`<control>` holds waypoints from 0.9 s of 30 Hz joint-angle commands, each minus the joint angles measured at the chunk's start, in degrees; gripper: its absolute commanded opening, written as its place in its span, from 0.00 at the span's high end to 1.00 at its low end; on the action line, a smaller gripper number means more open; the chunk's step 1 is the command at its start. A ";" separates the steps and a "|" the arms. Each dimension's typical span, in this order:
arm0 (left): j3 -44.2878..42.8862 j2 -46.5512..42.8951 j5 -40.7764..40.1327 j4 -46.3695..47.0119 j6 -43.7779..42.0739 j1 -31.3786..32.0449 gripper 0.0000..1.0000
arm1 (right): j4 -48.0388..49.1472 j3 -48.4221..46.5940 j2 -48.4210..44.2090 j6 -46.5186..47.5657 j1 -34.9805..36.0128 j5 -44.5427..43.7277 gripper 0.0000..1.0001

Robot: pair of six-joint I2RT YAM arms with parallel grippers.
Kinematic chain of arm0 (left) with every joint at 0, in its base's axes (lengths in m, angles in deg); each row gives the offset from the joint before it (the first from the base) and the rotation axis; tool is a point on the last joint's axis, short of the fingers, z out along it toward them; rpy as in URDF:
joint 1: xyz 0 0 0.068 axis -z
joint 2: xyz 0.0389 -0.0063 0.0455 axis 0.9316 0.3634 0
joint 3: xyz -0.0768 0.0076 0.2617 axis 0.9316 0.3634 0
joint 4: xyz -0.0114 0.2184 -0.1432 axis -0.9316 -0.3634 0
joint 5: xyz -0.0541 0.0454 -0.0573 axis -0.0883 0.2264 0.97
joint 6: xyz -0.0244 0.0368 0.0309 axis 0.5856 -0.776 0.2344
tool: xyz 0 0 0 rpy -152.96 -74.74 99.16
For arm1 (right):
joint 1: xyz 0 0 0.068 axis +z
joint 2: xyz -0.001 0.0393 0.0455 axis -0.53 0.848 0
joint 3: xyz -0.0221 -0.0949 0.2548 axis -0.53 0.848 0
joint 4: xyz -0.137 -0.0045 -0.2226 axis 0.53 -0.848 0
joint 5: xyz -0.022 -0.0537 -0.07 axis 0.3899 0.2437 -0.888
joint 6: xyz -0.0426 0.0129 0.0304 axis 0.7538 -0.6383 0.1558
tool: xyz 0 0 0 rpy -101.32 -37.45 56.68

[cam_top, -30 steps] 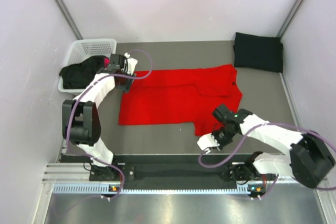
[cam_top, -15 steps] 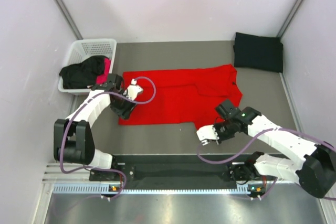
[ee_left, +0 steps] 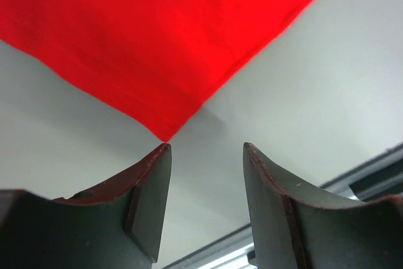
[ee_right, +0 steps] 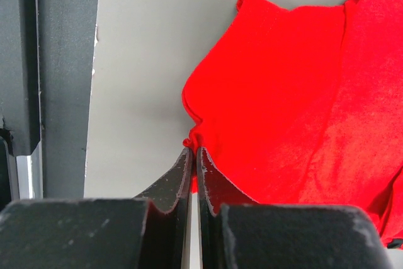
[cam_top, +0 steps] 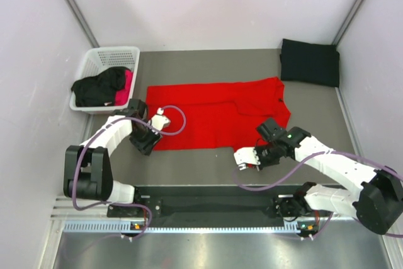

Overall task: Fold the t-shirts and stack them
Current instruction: Fold the tshirt

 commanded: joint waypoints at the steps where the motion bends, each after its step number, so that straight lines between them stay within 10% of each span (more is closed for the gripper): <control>1: 0.04 1.66 -0.95 3.64 -1.42 -0.86 0.46 | 1.19 -2.47 0.59 -0.80 0.99 1.10 0.99; 11: -1.54 8.08 -0.42 6.81 -0.90 -1.65 0.54 | 2.25 -2.64 1.56 -1.15 0.99 1.27 0.99; 16: -2.07 9.40 -0.16 5.41 -1.69 -1.83 0.99 | 2.60 -3.08 1.64 -2.20 0.99 0.22 0.99; 27: -11.01 6.85 -1.39 -0.30 -6.51 -1.92 1.00 | 4.01 -13.69 -0.12 -7.66 -12.25 -4.44 1.00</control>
